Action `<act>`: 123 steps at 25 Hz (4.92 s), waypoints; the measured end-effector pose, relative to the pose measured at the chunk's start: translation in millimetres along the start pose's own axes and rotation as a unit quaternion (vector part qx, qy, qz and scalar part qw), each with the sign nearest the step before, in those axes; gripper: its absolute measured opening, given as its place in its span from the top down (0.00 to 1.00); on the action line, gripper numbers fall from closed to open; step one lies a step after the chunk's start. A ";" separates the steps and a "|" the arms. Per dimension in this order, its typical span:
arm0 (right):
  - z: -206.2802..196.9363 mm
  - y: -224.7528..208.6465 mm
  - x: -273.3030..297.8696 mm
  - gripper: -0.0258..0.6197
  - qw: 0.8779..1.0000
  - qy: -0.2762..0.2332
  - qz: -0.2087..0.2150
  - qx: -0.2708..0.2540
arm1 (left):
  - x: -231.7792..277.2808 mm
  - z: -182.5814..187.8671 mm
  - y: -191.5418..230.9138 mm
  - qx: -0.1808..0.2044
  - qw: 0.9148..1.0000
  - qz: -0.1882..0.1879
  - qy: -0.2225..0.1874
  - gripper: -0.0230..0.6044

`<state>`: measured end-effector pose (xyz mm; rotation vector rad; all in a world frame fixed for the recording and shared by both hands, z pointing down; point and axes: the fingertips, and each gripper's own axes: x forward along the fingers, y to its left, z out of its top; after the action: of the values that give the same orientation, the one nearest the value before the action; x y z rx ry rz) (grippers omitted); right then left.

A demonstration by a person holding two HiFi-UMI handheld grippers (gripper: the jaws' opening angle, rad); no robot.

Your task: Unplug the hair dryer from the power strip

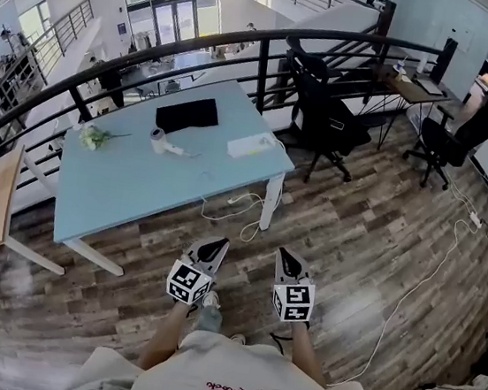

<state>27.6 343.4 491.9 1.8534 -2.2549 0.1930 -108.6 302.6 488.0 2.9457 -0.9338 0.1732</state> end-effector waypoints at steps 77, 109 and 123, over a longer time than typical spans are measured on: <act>88.0 -90.9 442.4 0.94 0.999 0.029 -0.017 -0.024 | 281.6 5.4 353.2 -0.033 0.998 -0.052 -0.001 0.95; 58.8 -158.0 497.4 0.94 0.998 0.061 0.026 -0.014 | 359.1 -43.6 363.4 -0.059 0.996 -0.020 0.059 0.95; 77.8 -219.6 587.4 0.94 0.987 0.059 0.146 -0.018 | 416.9 -57.9 407.5 -0.091 0.985 0.119 0.091 0.95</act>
<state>128.6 -277.2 554.5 1.4448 -2.4193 0.2984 -10.4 -264.0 600.1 2.5963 -1.2000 0.3401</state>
